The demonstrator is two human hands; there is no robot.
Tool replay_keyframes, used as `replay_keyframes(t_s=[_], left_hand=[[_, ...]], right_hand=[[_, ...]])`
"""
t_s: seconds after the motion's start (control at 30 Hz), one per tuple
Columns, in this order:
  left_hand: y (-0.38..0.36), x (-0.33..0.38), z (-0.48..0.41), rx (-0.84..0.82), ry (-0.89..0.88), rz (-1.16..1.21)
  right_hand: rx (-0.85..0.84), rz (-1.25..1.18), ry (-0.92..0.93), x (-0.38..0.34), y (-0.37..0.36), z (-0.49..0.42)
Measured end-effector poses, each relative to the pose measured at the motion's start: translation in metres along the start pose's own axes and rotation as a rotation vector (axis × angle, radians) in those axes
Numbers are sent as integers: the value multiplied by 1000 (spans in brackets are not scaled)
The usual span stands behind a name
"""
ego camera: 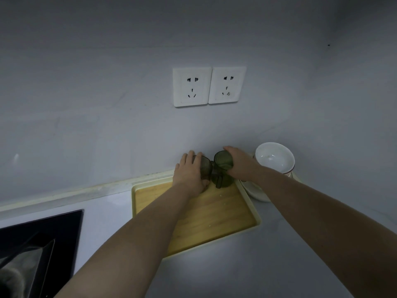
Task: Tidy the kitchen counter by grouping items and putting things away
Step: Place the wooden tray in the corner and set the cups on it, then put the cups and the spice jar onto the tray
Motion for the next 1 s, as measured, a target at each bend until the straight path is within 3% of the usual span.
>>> replay_keyframes(t_s=[0.2,0.47,0.8,1.0], left_hand=[[22,14,21,8,-44,-16],[77,23,81,162,-137,-118],[149,-7,197,306,-88,-275],[202,-64,284,408,52,-310]], right_hand=[[60,33,-19,-18,13,27],[235,199,59,-79,39,93],[346,268,167,-181,37,177],[343,387,264,-269,10,215]])
Point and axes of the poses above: each hand's wrist, its own z-axis away from the middle knuckle, its own y-axis out of the back of the hand, x = y × z, the point moved 5 cm from there along -z, towards the middle knuckle, and after that the axes turned 3 degrees about -x, right-handed, at the moved point
